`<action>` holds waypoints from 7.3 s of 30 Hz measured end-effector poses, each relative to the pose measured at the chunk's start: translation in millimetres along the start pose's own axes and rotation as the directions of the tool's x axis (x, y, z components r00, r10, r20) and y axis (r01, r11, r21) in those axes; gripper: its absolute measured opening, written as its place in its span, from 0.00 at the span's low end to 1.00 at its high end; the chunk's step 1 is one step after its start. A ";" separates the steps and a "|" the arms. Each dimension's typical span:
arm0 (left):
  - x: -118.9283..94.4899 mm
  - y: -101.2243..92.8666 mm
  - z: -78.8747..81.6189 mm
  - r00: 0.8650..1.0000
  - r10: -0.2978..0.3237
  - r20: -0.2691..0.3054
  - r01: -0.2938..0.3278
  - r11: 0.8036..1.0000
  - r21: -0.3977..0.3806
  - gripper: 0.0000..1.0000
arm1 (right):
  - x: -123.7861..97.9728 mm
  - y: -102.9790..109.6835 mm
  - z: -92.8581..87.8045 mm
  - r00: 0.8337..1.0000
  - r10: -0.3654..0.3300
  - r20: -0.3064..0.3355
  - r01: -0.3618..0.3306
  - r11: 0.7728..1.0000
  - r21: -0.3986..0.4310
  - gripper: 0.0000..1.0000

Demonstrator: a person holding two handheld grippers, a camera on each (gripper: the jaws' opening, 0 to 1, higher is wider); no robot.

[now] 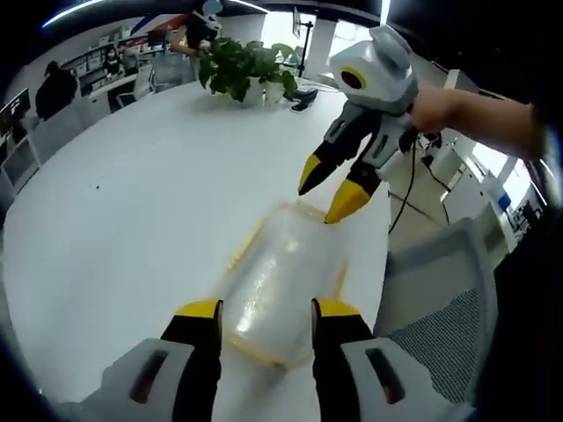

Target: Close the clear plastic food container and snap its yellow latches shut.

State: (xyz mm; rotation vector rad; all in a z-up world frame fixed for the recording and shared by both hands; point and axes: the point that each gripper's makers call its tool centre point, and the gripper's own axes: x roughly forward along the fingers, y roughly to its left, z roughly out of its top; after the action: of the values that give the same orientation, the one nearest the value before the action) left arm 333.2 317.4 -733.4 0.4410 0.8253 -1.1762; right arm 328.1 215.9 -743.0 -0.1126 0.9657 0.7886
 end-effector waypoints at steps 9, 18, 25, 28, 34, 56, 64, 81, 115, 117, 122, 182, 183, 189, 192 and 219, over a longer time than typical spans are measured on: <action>2.7 -2.2 -0.8 1.000 -0.018 -0.016 0.019 0.998 0.053 0.38 | 2.1 5.0 3.6 1.000 0.021 -0.015 -0.022 0.996 -0.088 0.32; 8.2 -6.2 -1.7 0.999 -0.033 -0.038 0.036 0.996 0.079 0.37 | 6.9 10.2 5.7 0.999 0.031 -0.040 -0.036 0.989 -0.141 0.31; 10.5 -6.9 0.0 0.999 -0.038 -0.038 0.042 0.995 0.088 0.36 | 12.7 14.7 8.2 0.998 0.045 -0.049 -0.053 0.986 -0.161 0.31; 11.8 -5.0 2.1 0.999 -0.034 -0.034 0.037 0.995 0.093 0.36 | 14.4 17.4 10.1 0.997 0.054 -0.050 -0.062 0.985 -0.160 0.30; 14.7 -7.4 3.8 0.998 -0.047 -0.037 0.051 0.993 0.104 0.36 | 17.2 21.1 14.4 0.997 0.067 -0.048 -0.074 0.982 -0.173 0.30; 25.5 -23.4 7.7 0.997 -0.068 -0.047 0.074 0.988 0.137 0.34 | 28.5 40.0 21.1 0.993 0.104 -0.064 -0.116 0.967 -0.226 0.28; 28.7 -21.7 3.5 0.997 -0.045 -0.065 0.054 0.987 0.150 0.36 | 31.2 41.6 22.7 0.992 0.101 -0.076 -0.117 0.960 -0.253 0.28; 32.8 -27.6 -1.9 0.995 -0.053 -0.088 0.069 0.980 0.185 0.37 | 36.6 36.8 28.0 0.993 0.093 -0.077 -0.110 0.959 -0.262 0.27; 35.6 -37.1 -9.4 0.995 0.004 -0.103 0.029 0.949 0.313 0.49 | 53.7 24.5 35.7 0.977 0.092 -0.193 -0.152 0.934 -0.322 0.36; 35.6 -36.6 -8.8 0.995 0.003 -0.102 0.029 0.951 0.309 0.49 | 54.5 24.4 35.2 0.973 0.100 -0.209 -0.166 0.930 -0.328 0.37; 35.6 -37.8 -8.8 0.995 0.012 -0.102 0.021 0.949 0.314 0.49 | 57.4 26.4 33.2 0.958 0.129 -0.257 -0.214 0.917 -0.337 0.40; 42.7 -40.1 -17.6 0.974 0.174 -0.147 -0.073 0.849 0.524 0.52 | 69.4 25.5 18.3 0.796 0.252 -0.550 -0.461 0.841 -0.282 0.40; 43.1 -40.2 -17.7 0.973 0.179 -0.146 -0.077 0.848 0.524 0.52 | 69.2 26.0 18.1 0.796 0.253 -0.550 -0.462 0.841 -0.282 0.40; 43.8 -40.0 -18.9 0.970 0.195 -0.148 -0.089 0.844 0.529 0.52 | 70.8 25.9 17.5 0.793 0.269 -0.547 -0.471 0.840 -0.270 0.40; 44.4 -39.8 -19.7 0.969 0.200 -0.146 -0.093 0.842 0.532 0.52 | 71.1 26.4 17.0 0.789 0.278 -0.548 -0.476 0.841 -0.259 0.39; 46.4 -37.4 -20.1 0.953 0.253 -0.165 -0.124 0.826 0.549 0.49 | 71.9 30.0 16.4 0.780 0.278 -0.561 -0.483 0.838 -0.256 0.37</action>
State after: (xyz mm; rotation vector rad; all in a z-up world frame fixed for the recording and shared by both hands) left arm 298.5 289.1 -777.5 1.1190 0.6197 -1.1709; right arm 343.0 284.0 -781.4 -0.5012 1.3431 1.3831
